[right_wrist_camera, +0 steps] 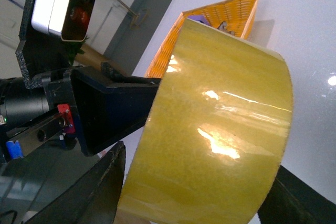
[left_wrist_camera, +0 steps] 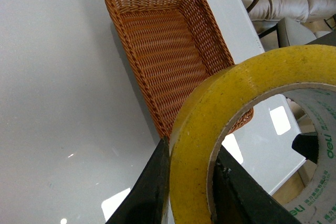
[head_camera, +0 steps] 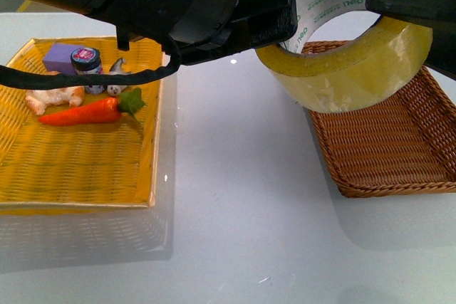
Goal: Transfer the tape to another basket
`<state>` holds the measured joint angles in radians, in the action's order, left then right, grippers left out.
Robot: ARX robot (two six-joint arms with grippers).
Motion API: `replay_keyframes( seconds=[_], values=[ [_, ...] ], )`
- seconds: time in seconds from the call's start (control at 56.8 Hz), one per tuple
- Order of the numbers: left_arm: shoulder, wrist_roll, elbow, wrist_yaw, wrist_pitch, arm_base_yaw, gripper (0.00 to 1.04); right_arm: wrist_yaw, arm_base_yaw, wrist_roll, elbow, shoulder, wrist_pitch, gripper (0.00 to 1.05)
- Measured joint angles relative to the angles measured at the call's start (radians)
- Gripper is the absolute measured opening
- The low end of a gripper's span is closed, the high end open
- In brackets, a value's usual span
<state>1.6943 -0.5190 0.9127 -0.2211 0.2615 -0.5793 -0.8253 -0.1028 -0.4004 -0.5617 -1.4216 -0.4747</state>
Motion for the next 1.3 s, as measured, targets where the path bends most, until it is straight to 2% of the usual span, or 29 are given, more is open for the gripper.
replay_keyframes(
  seconds=[0.123,0.317,0.352,0.37,0.511,0.581,0.617,0.811,0.846,0.881,0.899,0.916,0.987,1.022,1.075,1.145,1.304],
  values=[
    [-0.001,0.008,0.000,0.000,0.000,0.001,0.15,0.005,0.000,-0.027,0.000,-0.002,-0.002,0.52],
    [-0.003,0.010,0.000,0.000,0.000,0.001,0.15,0.006,0.000,-0.047,0.000,-0.002,-0.003,0.49],
    [-0.004,0.009,-0.001,-0.002,0.000,0.002,0.20,0.004,0.000,-0.045,0.000,-0.002,-0.004,0.49],
    [-0.033,-0.002,-0.001,-0.009,0.003,0.006,0.59,0.013,-0.001,-0.039,0.000,-0.008,-0.015,0.48],
    [-0.053,-0.006,-0.014,-0.008,0.014,0.014,0.78,0.018,0.000,-0.042,0.000,-0.011,-0.027,0.48],
    [-0.077,-0.009,-0.035,0.008,0.032,0.026,0.94,0.030,0.013,-0.050,0.000,-0.027,-0.042,0.48],
    [-0.093,-0.008,-0.048,0.023,0.044,0.033,0.97,0.036,0.023,-0.056,0.000,-0.040,-0.050,0.48],
    [-0.207,-0.011,-0.143,0.029,0.110,0.108,0.96,0.053,0.110,-0.103,-0.013,-0.120,-0.098,0.48],
    [-0.220,0.003,-0.163,0.058,0.138,0.116,0.95,0.057,0.123,-0.109,-0.019,-0.133,-0.104,0.48],
    [-0.234,0.046,-0.203,0.182,0.238,0.115,0.90,0.059,0.137,-0.116,-0.026,-0.149,-0.113,0.48],
    [-0.250,0.124,-0.251,0.310,0.346,0.121,0.85,0.063,0.149,-0.125,-0.034,-0.163,-0.121,0.48],
    [-0.265,0.159,-0.286,0.381,0.409,0.128,0.81,0.068,0.156,-0.129,-0.040,-0.174,-0.126,0.48],
    [-0.326,0.297,-0.384,0.543,0.540,0.162,0.71,0.074,0.177,-0.146,-0.059,-0.208,-0.141,0.48],
    [-0.359,0.350,-0.422,0.571,0.575,0.184,0.65,0.077,0.187,-0.155,-0.069,-0.227,-0.151,0.48],
    [-0.411,0.408,-0.475,0.576,0.595,0.220,0.56,0.092,0.206,-0.169,-0.088,-0.258,-0.161,0.48],
    [-0.482,0.463,-0.559,0.529,0.599,0.263,0.40,0.125,0.223,-0.202,-0.131,-0.319,-0.185,0.48],
    [-0.575,0.494,-0.658,0.467,0.593,0.323,0.15,0.169,0.224,-0.242,-0.216,-0.429,-0.191,0.47]
  ],
)
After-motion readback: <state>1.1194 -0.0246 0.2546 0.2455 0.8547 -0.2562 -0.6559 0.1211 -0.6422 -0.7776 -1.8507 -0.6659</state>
